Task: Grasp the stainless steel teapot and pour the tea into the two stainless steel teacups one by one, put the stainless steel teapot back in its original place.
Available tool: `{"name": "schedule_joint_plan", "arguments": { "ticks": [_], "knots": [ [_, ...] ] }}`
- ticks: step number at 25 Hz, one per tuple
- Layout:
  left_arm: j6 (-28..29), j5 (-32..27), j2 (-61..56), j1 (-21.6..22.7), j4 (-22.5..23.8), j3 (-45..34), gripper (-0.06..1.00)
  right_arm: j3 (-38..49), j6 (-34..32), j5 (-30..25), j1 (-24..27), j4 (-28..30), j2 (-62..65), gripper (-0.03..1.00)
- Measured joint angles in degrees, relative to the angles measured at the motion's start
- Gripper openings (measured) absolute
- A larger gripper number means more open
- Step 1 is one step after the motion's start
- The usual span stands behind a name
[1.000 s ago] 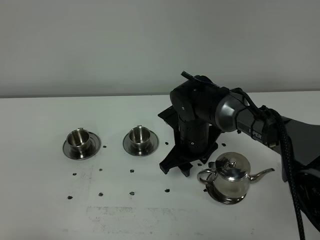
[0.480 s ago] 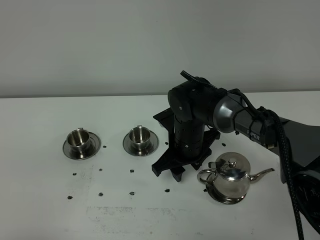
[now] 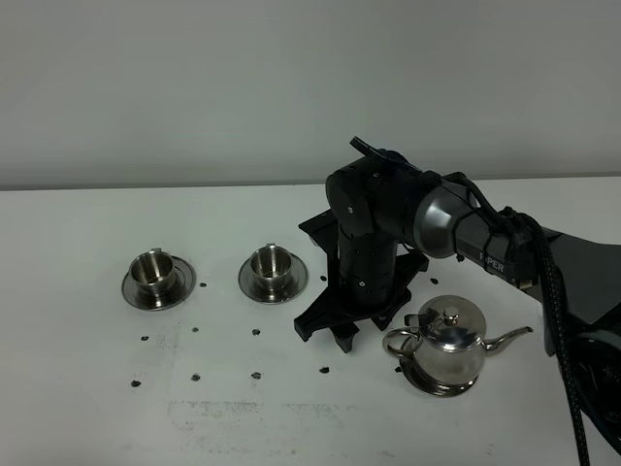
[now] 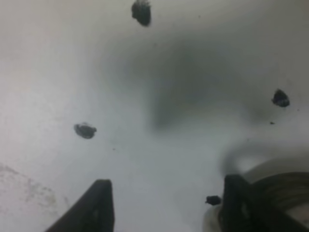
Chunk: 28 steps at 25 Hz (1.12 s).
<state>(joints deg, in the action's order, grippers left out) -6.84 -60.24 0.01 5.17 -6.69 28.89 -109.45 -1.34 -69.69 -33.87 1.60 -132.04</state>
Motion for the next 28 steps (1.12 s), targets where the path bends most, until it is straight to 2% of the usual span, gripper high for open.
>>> {"name": "schedule_joint_plan", "arguments": {
  "ticks": [19, 28],
  "knots": [
    [0.0, 0.0, 0.0, 0.0, 0.0, 0.0, 0.54, 0.0, 0.0, 0.0, -0.6, 1.3, 0.0, 0.51],
    [0.0, 0.0, 0.0, 0.0, 0.0, 0.0, 0.54, 0.0, -0.3, 0.0, -0.6, -2.1, 0.0, 0.51]
  ]
}}
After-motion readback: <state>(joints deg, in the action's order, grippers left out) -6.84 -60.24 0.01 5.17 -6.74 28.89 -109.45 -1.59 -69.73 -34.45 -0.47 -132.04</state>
